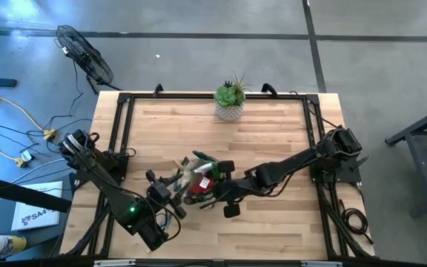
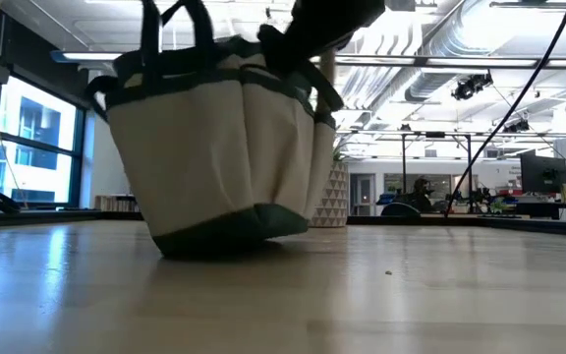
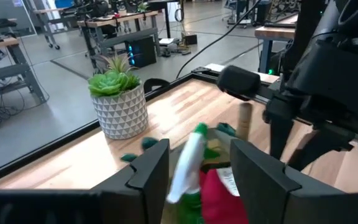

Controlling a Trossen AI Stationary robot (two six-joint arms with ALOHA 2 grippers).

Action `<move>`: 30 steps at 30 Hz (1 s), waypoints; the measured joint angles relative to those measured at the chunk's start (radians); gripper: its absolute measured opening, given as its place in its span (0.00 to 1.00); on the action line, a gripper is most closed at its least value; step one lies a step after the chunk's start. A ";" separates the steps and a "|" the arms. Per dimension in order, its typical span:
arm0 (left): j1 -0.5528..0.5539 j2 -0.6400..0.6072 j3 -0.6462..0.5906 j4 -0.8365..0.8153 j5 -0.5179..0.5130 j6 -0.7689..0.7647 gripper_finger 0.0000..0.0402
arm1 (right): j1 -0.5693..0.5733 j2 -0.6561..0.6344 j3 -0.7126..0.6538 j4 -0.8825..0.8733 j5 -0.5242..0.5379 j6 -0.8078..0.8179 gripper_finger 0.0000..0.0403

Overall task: Pick & Place Garden tools in Gardening bag
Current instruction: Put the trowel into the gardening bag

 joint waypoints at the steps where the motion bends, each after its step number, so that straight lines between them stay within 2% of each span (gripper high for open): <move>1: 0.000 0.000 0.000 0.000 0.000 0.000 0.41 | 0.000 0.000 0.000 -0.012 -0.013 0.007 0.04; 5: 0.000 0.000 0.000 0.000 0.000 0.000 0.41 | 0.009 0.000 0.000 -0.043 -0.061 0.026 0.04; 12: 0.000 0.000 0.000 -0.005 0.017 0.004 0.41 | 0.048 0.000 0.000 -0.054 -0.070 -0.008 0.04; 15: 0.000 0.000 0.000 -0.010 0.021 0.004 0.41 | 0.065 0.000 0.000 -0.057 -0.069 -0.040 0.08; 22: 0.000 0.000 0.000 -0.014 0.027 0.004 0.41 | 0.072 0.000 0.000 -0.057 -0.085 -0.002 0.26; 30: 0.000 0.000 0.000 -0.014 0.027 0.004 0.41 | 0.072 0.000 0.000 -0.056 -0.016 0.071 0.58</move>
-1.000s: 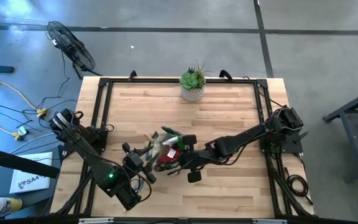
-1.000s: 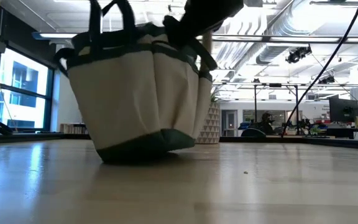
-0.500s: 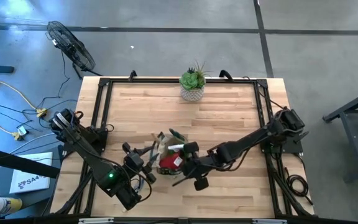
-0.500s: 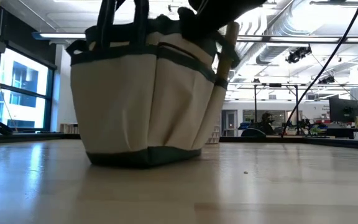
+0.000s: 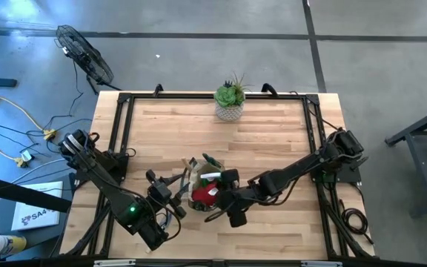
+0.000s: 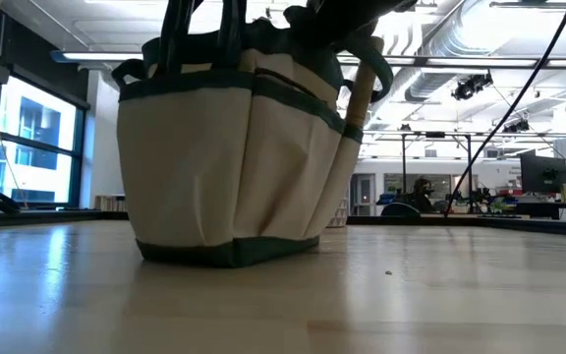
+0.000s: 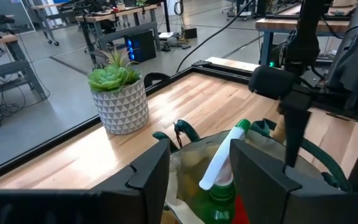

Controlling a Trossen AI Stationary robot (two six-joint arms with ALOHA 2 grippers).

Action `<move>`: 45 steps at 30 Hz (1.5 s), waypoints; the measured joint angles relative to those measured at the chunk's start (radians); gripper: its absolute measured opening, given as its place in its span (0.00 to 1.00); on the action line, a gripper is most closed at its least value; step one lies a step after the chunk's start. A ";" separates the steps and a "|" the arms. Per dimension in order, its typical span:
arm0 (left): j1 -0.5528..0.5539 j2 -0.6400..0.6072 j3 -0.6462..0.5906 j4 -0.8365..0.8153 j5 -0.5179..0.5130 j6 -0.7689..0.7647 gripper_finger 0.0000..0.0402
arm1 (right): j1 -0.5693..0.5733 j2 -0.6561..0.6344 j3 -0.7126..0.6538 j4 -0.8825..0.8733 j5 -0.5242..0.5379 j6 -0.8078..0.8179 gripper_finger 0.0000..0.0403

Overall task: Pick & Place Garden tools in Gardening bag
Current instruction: Put the trowel into the gardening bag

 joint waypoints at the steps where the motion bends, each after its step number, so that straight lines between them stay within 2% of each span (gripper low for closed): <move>1: 0.000 0.000 0.000 0.000 0.000 0.000 0.41 | 0.000 0.000 0.000 -0.001 0.002 0.007 0.62; 5: 0.000 0.000 0.000 -0.001 -0.003 0.000 0.41 | 0.006 0.000 0.000 -0.002 0.017 -0.005 0.73; 9: 0.000 0.000 0.000 0.000 -0.004 0.000 0.41 | 0.027 0.000 0.000 -0.001 0.030 -0.049 0.79; 15: 0.000 0.000 0.000 0.037 -0.003 -0.004 0.41 | 0.042 -0.014 0.000 -0.004 0.069 -0.075 0.79; 24: 0.000 0.000 0.000 0.044 0.020 0.001 0.41 | 0.101 -0.137 0.000 -0.003 0.232 -0.127 0.78; 28: 0.000 -0.008 0.001 0.043 0.032 0.027 0.41 | 0.130 -0.202 0.000 -0.011 0.226 -0.127 0.78; 33: 0.000 -0.011 0.081 0.023 0.160 0.122 0.41 | 0.175 -0.269 0.000 -0.052 0.226 -0.128 0.78; 38: 0.000 -0.011 0.218 0.009 0.390 0.210 0.41 | 0.215 -0.318 0.000 -0.112 0.227 -0.106 0.78; 41: 0.000 -0.012 0.281 0.010 0.507 0.174 0.41 | 0.228 -0.332 0.000 -0.147 0.227 -0.072 0.78; 45: 0.001 -0.010 0.301 -0.007 0.683 0.040 0.39 | 0.237 -0.335 0.000 -0.206 0.227 -0.043 0.78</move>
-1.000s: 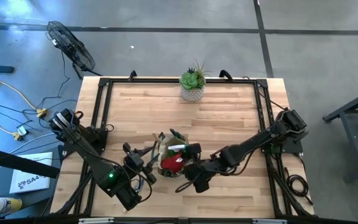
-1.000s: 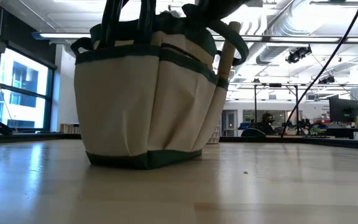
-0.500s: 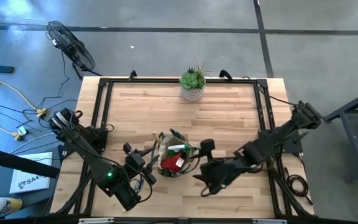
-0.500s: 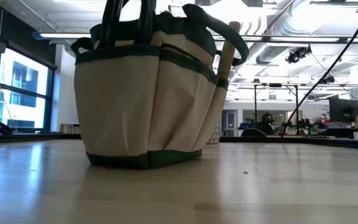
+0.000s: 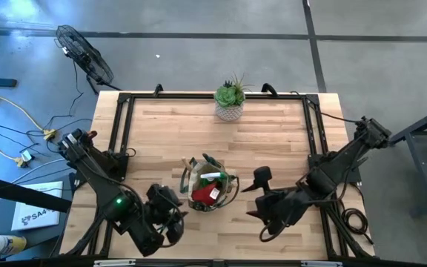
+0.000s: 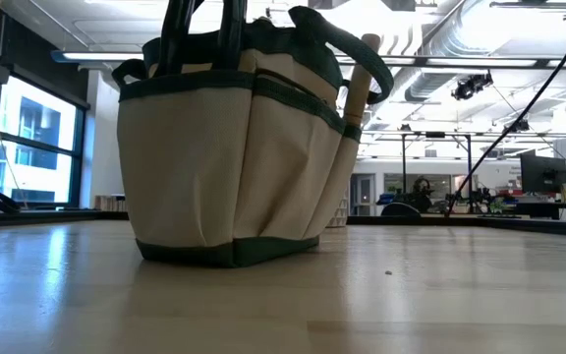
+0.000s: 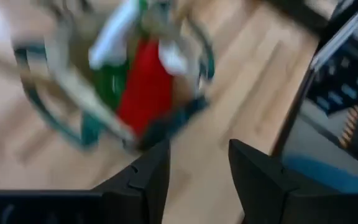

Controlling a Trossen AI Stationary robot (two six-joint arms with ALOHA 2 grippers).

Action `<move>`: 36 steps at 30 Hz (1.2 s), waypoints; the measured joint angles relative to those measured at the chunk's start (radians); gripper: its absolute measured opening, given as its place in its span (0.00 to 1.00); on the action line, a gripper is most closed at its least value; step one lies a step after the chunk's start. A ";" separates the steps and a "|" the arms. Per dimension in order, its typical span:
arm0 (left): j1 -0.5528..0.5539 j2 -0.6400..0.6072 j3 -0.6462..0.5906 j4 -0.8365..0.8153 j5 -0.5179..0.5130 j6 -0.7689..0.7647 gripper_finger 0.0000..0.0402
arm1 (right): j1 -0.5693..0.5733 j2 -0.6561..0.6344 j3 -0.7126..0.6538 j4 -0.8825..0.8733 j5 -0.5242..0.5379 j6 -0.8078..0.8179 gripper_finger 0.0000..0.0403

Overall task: Pick & Place Garden tools in Gardening bag
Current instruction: Put the trowel into the gardening bag

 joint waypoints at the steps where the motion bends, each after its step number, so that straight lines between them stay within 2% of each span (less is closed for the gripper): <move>1: 0.001 0.000 0.000 -0.021 0.051 -0.042 0.38 | 0.001 0.000 0.000 -0.020 -0.002 0.002 0.78; 6: 0.023 0.009 -0.001 -0.177 0.383 -0.239 0.28 | 0.001 0.000 0.000 -0.088 -0.004 -0.009 0.78; 9: 0.022 0.009 -0.001 -0.183 0.509 -0.287 0.22 | 0.000 0.000 0.000 -0.105 -0.004 -0.021 0.78; 11: 0.029 0.009 -0.001 -0.164 0.545 -0.319 0.20 | 0.000 0.000 0.000 -0.119 -0.009 -0.018 0.78; 16: 0.034 0.023 0.000 -0.090 0.547 -0.363 0.21 | 0.000 0.000 0.000 -0.134 -0.049 -0.015 0.78; 25: 0.033 0.155 -0.002 -0.072 0.672 -0.464 0.33 | 0.002 0.001 0.000 -0.141 -0.097 -0.022 0.78; 31: 0.030 0.223 -0.002 -0.048 0.664 -0.497 0.43 | 0.005 0.001 0.000 -0.142 -0.167 -0.002 0.78; 36: 0.031 0.272 -0.001 -0.066 0.770 -0.501 0.54 | 0.015 0.001 0.000 -0.171 -0.202 0.031 0.78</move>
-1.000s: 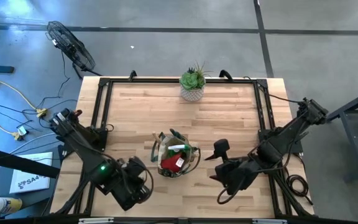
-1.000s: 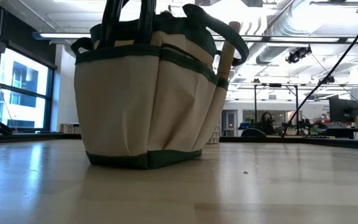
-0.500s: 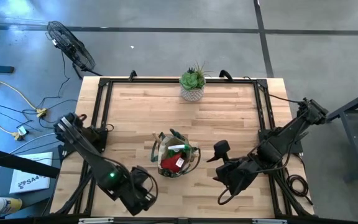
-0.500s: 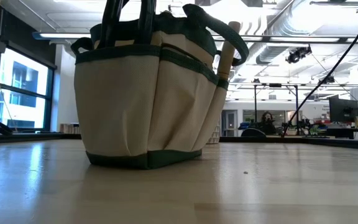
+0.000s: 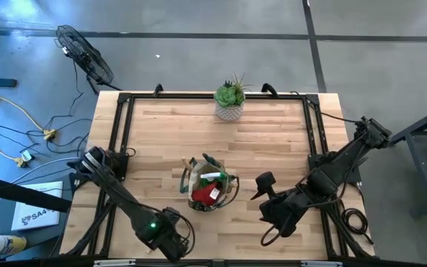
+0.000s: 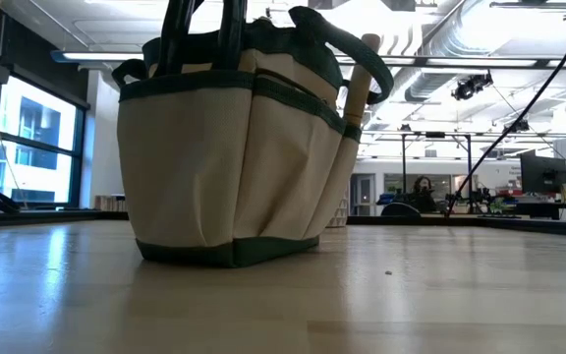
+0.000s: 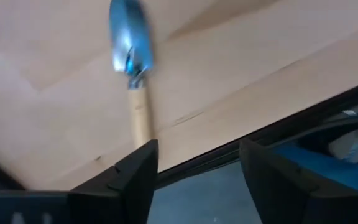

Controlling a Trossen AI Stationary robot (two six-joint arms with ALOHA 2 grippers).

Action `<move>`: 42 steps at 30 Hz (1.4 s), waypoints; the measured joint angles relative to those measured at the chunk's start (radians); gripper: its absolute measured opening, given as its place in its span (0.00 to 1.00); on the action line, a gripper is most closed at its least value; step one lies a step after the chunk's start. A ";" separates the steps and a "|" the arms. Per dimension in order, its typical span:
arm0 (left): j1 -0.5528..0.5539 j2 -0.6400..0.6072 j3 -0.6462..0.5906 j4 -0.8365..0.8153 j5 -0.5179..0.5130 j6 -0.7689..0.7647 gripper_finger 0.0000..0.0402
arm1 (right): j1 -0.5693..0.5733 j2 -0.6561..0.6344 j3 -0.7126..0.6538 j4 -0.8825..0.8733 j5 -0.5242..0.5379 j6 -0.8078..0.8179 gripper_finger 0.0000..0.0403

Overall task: Pick & Place Garden tools in Gardening bag
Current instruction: Put the trowel into the gardening bag

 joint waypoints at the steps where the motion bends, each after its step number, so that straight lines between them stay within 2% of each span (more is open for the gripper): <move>1: 0.000 0.011 0.000 -0.006 0.023 -0.010 0.56 | 0.005 0.000 0.000 -0.004 0.000 0.003 0.78; 5: -0.013 0.034 0.000 -0.018 0.077 -0.053 0.61 | 0.029 0.000 0.000 -0.014 -0.001 0.020 0.78; 11: -0.036 0.071 0.000 -0.007 0.118 -0.171 0.61 | 0.064 0.000 0.000 -0.015 -0.001 0.020 0.78; 17: -0.054 0.103 0.000 0.024 0.150 -0.226 0.61 | 0.078 0.000 0.000 -0.015 -0.001 0.020 0.78; 24: -0.051 0.124 0.000 0.052 0.151 -0.228 0.61 | 0.077 0.000 0.000 -0.017 -0.013 0.018 0.78; 28: -0.052 0.124 -0.001 0.004 0.154 -0.228 0.61 | 0.078 0.000 0.000 -0.019 -0.017 0.017 0.78; 32: -0.058 0.124 -0.001 -0.094 0.222 -0.189 0.61 | 0.077 0.000 0.000 -0.019 -0.043 0.017 0.78; 34: -0.060 0.124 -0.001 -0.110 0.222 -0.161 0.61 | 0.077 0.000 0.000 -0.019 -0.043 0.017 0.78; 38: -0.059 0.124 -0.001 -0.105 0.194 -0.100 0.61 | 0.077 0.000 0.000 -0.019 -0.042 0.016 0.78; 42: -0.057 0.123 -0.048 -0.047 0.229 -0.093 0.61 | 0.077 0.000 0.000 -0.018 -0.041 0.016 0.78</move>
